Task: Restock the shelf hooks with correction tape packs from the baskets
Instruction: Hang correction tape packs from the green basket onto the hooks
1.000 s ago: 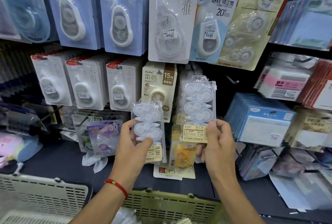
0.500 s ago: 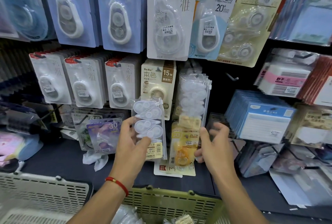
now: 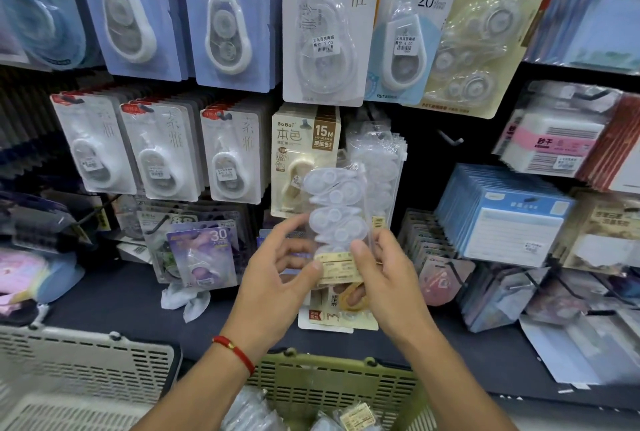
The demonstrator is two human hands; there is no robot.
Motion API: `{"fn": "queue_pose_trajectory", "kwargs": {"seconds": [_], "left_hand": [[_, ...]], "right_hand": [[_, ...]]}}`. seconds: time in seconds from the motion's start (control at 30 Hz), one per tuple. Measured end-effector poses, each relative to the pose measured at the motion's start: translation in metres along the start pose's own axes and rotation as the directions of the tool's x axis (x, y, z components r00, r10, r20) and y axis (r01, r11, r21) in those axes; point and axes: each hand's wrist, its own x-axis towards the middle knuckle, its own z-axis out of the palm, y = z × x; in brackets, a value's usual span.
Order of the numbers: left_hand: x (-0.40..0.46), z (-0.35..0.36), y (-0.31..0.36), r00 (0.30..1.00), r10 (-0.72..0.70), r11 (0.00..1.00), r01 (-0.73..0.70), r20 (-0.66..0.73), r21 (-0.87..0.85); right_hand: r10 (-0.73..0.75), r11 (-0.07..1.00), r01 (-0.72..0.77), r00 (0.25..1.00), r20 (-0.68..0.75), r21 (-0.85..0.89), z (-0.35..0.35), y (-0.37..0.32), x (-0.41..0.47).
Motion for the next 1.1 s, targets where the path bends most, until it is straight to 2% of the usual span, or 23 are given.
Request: {"fn": "queue_pose_trajectory", "kwargs": {"seconds": [0.2, 0.4, 0.73, 0.9, 1.03, 1.1], "left_hand": [[-0.007, 0.007, 0.006, 0.985, 0.011, 1.0, -0.009, 0.172, -0.013], [-0.01, 0.013, 0.014, 0.971, 0.023, 0.997, -0.006, 0.239, -0.073], [-0.011, 0.015, 0.019, 0.973, 0.057, 0.988, -0.022, 0.225, -0.156], [-0.01, 0.015, 0.021, 0.981, 0.063, 0.981, -0.027, 0.184, -0.193], [0.001, 0.027, 0.023, 0.993, -0.011, 0.956, 0.044, 0.115, -0.291], [0.007, 0.036, 0.025, 0.994, -0.05, 0.934, 0.081, 0.097, -0.348]], "right_hand": [[-0.025, 0.975, 0.061, 0.986, -0.167, 0.213, -0.009, -0.005, 0.006], [-0.017, 0.949, 0.082, 0.977, -0.212, 0.304, -0.016, -0.01, 0.008], [-0.047, 0.931, 0.127, 0.972, -0.232, 0.342, -0.018, -0.019, 0.009], [-0.079, 0.938, 0.161, 0.962, -0.263, 0.308, -0.02, -0.02, 0.006], [-0.08, 0.947, 0.147, 0.969, -0.233, 0.286, -0.019, -0.02, 0.006], [-0.085, 0.969, 0.127, 0.977, -0.195, 0.214, -0.019, -0.018, 0.006]]}}
